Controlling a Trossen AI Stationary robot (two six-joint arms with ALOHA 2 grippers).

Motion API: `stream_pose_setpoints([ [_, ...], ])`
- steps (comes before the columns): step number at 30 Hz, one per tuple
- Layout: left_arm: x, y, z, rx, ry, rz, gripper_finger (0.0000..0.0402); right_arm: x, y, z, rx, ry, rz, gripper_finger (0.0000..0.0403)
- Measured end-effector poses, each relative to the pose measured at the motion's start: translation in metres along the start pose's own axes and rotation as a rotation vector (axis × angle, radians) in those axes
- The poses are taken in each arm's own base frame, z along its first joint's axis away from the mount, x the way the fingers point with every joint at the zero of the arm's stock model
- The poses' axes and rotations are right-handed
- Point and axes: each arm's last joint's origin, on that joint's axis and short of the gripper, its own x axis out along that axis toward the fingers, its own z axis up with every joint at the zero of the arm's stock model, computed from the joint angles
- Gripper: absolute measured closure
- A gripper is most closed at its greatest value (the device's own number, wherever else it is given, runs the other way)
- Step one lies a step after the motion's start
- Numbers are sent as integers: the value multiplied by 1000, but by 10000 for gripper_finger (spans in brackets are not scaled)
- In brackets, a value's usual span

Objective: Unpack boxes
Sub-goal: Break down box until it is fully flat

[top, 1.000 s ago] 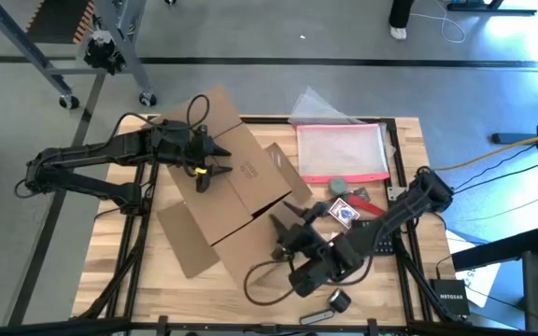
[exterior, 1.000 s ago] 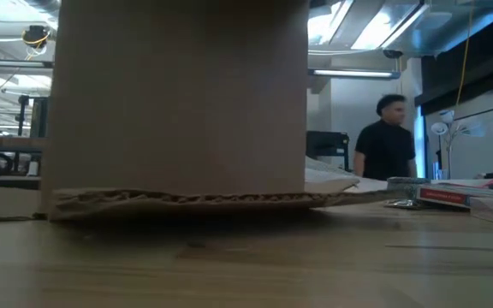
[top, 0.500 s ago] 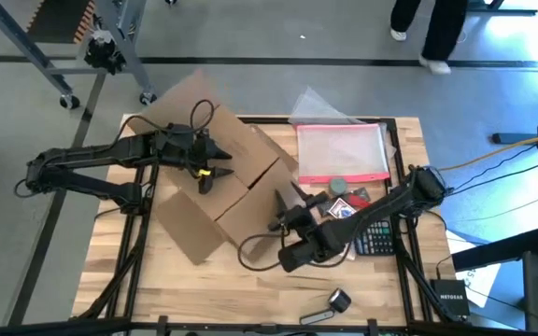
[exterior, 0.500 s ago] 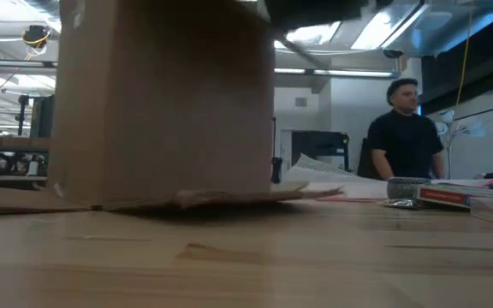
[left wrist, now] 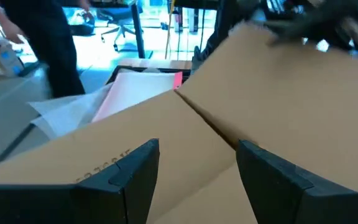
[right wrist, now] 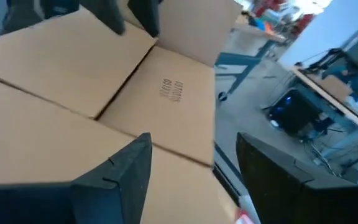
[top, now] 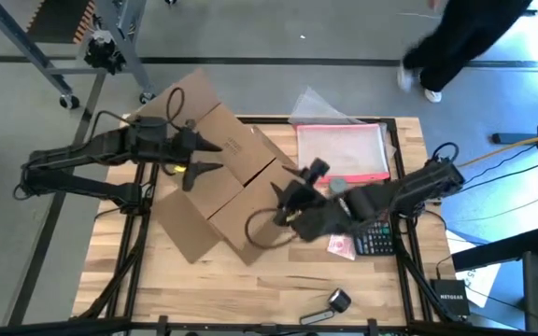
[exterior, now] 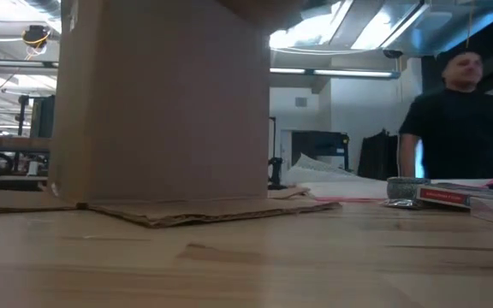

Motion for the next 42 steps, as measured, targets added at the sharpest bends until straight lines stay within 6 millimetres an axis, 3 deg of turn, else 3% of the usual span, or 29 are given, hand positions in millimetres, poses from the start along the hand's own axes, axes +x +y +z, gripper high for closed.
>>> stream_pose_setpoints([
  [4, -8, 0, 1, 95, 84, 34, 192, 13, -35, 12, -59, 80, 10, 178],
  [9, -15, 0, -1, 267, 171, 92, 192, 45, -74, 10, -112, 215, -5, 178],
  [14, -6, 0, -14, 381, 275, 86, 192, 77, -108, 2, -76, 325, 48, 178],
  [18, 1, 1, -20, 426, 327, 116, 192, 96, -123, -5, -35, 361, 69, 178],
  [26, 12, 2, -25, 452, 365, 155, 192, 98, -118, -5, 5, 370, 180, 178],
  [31, 26, 6, -18, 559, 338, 276, 192, 109, -108, -12, 3, 389, 211, 178],
  [42, 46, 6, -14, 775, 331, 265, 192, 120, -92, -12, 61, 354, 381, 178],
])
